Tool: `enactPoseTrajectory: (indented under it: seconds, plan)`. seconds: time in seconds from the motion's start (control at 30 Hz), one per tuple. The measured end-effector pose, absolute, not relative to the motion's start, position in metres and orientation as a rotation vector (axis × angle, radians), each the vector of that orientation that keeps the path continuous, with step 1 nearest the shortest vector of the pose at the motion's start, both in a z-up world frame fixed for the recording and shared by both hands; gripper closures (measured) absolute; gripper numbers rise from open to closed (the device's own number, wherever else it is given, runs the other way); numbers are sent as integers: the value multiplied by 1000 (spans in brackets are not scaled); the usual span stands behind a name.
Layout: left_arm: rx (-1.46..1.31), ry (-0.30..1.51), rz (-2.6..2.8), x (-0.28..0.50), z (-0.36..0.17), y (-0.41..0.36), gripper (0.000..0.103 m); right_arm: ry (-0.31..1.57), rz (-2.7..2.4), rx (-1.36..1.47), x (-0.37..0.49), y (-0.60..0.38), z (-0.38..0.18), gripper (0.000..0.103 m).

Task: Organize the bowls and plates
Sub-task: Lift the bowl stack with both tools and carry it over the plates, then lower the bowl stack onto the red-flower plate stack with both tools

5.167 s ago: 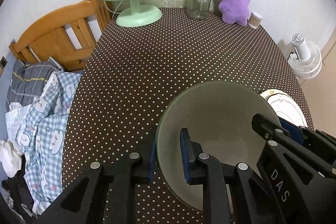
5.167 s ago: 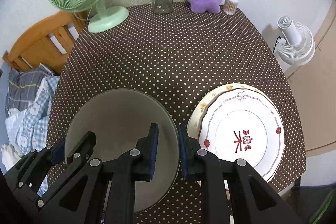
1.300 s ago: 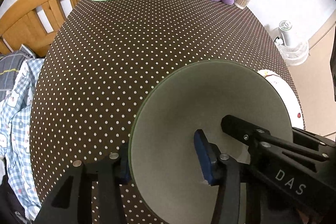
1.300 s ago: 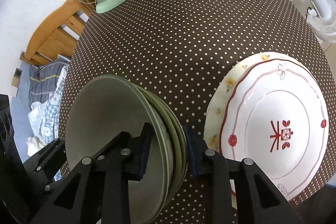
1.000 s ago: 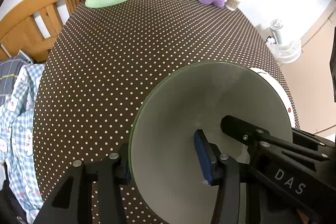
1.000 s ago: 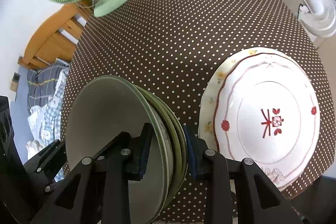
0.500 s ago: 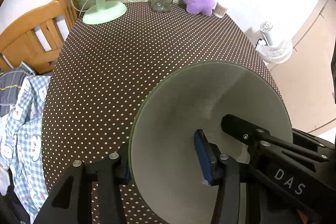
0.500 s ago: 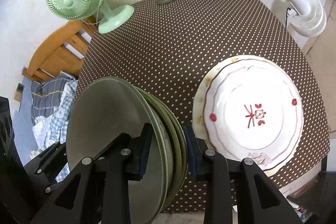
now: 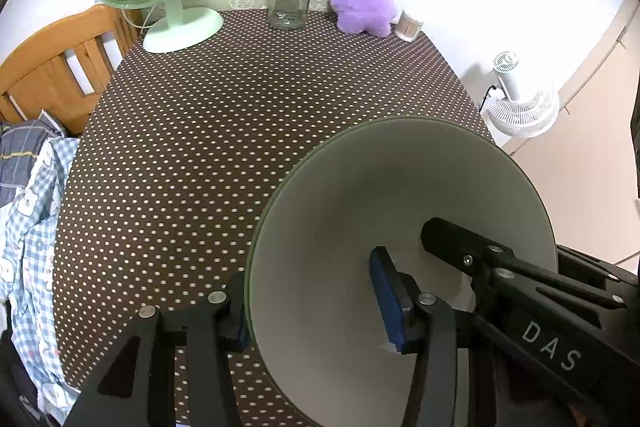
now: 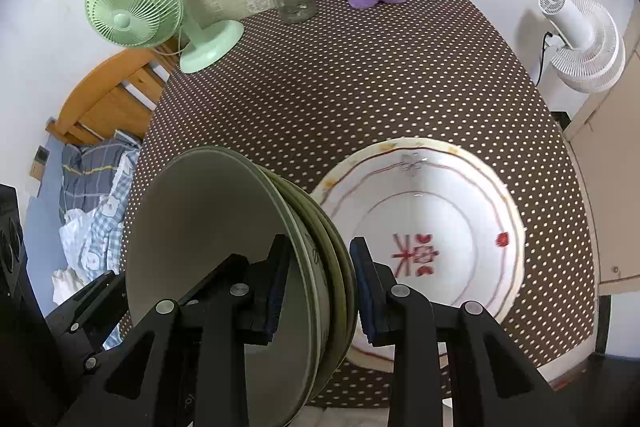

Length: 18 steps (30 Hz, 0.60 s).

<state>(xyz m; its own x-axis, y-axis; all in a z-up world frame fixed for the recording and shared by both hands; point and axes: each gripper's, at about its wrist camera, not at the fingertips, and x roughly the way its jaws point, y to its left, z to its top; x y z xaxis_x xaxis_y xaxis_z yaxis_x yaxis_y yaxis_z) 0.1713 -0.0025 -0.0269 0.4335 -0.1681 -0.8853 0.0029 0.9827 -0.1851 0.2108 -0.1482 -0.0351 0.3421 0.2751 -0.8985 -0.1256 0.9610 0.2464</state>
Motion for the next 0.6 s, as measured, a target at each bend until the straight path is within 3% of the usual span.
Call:
enactPoseTrajectory:
  seconds: [0.6]
  plan:
    - [-203, 1176, -108, 200, -51, -67, 54, 1247, 246, 134, 238, -206, -54, 69]
